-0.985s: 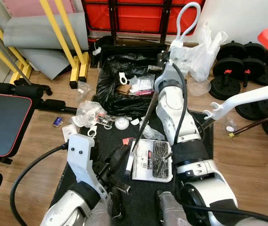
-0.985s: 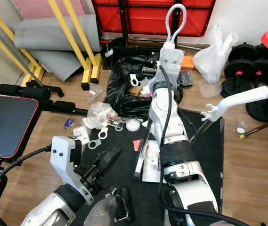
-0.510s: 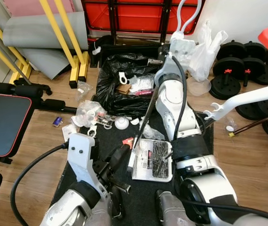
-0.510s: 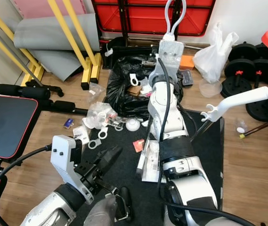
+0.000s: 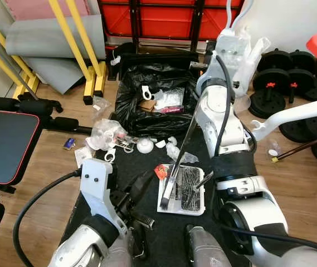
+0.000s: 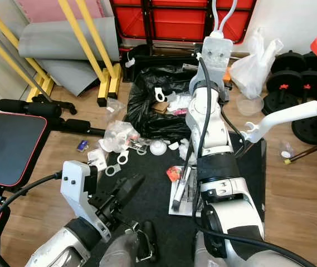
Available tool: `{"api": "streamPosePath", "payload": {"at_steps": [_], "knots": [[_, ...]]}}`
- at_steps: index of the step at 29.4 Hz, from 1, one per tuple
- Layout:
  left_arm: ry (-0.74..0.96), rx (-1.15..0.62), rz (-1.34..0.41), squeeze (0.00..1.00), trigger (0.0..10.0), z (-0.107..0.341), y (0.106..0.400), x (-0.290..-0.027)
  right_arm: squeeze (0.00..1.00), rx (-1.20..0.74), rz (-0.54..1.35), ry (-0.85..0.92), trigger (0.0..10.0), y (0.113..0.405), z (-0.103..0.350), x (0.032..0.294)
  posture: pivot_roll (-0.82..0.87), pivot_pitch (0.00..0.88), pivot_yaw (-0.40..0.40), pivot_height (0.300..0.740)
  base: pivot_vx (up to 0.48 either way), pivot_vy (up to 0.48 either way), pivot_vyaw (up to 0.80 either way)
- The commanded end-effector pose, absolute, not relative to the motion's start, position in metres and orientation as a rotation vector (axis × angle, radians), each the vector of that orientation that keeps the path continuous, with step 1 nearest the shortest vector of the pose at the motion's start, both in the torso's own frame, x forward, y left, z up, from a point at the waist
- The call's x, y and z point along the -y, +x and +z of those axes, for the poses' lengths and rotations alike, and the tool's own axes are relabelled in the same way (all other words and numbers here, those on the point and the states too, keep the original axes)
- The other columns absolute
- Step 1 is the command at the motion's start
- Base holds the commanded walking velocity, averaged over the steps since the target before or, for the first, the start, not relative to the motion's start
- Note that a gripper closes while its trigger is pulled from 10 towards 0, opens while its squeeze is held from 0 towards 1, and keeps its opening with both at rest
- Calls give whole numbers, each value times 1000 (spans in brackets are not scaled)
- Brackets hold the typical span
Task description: Sweep floor
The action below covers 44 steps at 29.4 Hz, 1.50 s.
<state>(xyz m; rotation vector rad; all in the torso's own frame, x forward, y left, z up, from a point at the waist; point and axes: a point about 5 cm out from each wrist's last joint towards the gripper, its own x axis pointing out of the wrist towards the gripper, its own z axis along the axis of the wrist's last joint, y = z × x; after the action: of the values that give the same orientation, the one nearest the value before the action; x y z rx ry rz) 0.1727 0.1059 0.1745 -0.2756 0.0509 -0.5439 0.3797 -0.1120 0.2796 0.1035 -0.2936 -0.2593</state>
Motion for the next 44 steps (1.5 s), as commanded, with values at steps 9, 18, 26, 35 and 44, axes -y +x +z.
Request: {"api": "streamPosePath", "payload": {"at_steps": [9,18,26,35,44], "knots": [[-290,-80,-568,0,10000,169,170,-105,0,250,-201,213,10000,376,281,97,-80,314,-5,740,0,0,0],[-290,-78,-567,0,10000,170,171,-105,0,251,-160,265,10000,374,280,88,-80,318,-5,740,0,0,0],[-289,-75,-561,0,10000,170,171,-105,0,257,-109,304,10000,372,267,75,-75,320,-7,740,0,0,0],[-290,-73,-560,0,10000,170,172,-105,0,264,-167,195,10000,374,266,89,-82,322,-8,740,0,0,0],[-290,-71,-560,0,10000,170,174,-106,0,368,-133,263,10000,370,293,93,-89,315,-7,740,0,0,0]]}}
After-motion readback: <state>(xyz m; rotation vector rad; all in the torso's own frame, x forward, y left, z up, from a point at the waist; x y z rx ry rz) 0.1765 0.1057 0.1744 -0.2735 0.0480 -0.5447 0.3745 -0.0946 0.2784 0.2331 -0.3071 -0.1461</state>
